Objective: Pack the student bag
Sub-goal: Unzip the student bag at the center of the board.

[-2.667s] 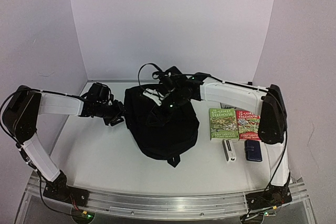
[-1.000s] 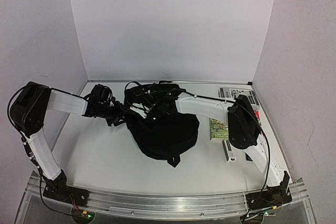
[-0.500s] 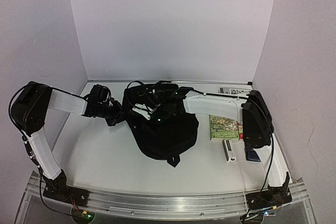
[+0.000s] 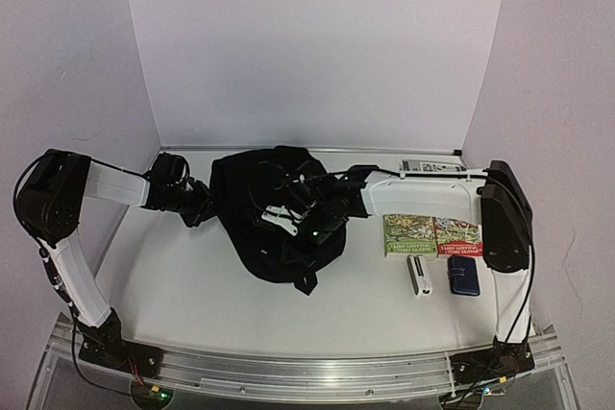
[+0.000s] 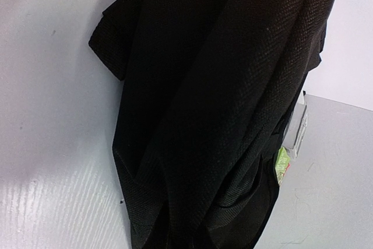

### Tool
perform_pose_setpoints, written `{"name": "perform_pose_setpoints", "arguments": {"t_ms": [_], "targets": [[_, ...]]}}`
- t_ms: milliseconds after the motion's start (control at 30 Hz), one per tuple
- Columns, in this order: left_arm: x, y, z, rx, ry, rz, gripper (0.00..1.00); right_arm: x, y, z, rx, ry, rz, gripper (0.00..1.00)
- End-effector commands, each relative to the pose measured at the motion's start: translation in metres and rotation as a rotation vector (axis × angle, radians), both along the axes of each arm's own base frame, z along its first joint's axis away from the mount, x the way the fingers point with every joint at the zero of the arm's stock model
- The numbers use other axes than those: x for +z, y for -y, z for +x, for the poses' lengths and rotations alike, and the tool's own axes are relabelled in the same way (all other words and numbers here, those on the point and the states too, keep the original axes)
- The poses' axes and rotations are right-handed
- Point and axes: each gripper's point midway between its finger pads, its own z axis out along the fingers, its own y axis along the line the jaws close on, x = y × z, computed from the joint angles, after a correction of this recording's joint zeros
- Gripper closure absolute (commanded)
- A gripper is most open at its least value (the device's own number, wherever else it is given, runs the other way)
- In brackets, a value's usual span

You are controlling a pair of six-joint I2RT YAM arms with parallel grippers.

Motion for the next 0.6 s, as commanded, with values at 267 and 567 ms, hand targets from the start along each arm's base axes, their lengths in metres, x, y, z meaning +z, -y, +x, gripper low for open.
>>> {"name": "perform_pose_setpoints", "arguments": {"t_ms": [267,567], "targets": [[0.050,0.032,-0.032,-0.154,0.154,0.061,0.32,0.044,-0.023,-0.011,-0.013,-0.056,0.110,1.00],[0.043,0.041,-0.097,-0.136,0.105,0.021,0.30,0.053,-0.057,-0.021,0.026,-0.054,0.146,1.00]]}}
